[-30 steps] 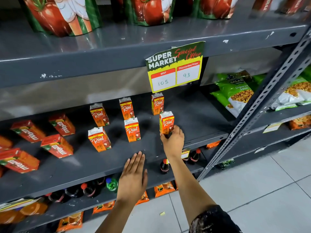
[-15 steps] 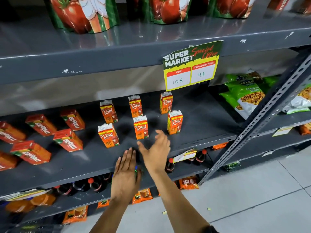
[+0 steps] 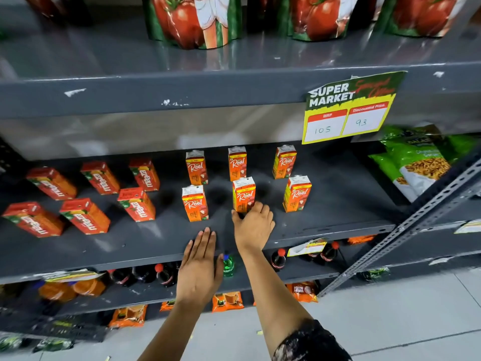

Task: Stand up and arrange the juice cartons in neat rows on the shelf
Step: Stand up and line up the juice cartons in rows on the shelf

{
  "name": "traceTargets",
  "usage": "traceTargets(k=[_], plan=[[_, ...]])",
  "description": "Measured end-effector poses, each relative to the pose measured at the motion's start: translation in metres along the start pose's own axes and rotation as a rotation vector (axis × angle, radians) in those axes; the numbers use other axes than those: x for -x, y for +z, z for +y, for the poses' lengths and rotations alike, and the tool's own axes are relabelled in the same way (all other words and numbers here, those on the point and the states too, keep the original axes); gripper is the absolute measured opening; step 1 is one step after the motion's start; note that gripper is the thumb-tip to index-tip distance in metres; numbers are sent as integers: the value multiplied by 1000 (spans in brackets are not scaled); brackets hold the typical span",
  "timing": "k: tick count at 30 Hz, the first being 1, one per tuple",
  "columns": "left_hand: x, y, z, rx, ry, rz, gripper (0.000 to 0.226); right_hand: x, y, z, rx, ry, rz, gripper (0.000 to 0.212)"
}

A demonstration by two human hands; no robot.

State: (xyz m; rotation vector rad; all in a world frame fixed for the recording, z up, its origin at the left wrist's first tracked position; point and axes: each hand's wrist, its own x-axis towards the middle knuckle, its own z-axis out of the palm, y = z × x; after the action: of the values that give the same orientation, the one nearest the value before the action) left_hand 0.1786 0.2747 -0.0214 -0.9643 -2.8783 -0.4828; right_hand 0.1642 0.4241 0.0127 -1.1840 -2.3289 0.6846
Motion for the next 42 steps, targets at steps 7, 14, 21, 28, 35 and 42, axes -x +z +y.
traceTargets(k=[7, 14, 21, 28, 35, 42], plan=[[0, -1, 0, -6, 1, -6, 57, 1, 0, 3, -12, 23, 11, 58], [1, -4, 1, -10, 3, 1, 57, -1, -3, 2, -59, 59, -32, 65], [10, -7, -14, -61, 22, 12, 60, 50, -4, -18, -187, 92, 33, 54], [25, -24, -48, -9, -79, 57, 65, 73, 27, -59, -30, -88, -156, 95], [36, -24, -75, -59, -68, 17, 62, 65, 46, -70, 96, -40, -75, 80], [37, -25, -80, -58, -55, -2, 62, 64, 54, -69, 125, -44, -43, 58]])
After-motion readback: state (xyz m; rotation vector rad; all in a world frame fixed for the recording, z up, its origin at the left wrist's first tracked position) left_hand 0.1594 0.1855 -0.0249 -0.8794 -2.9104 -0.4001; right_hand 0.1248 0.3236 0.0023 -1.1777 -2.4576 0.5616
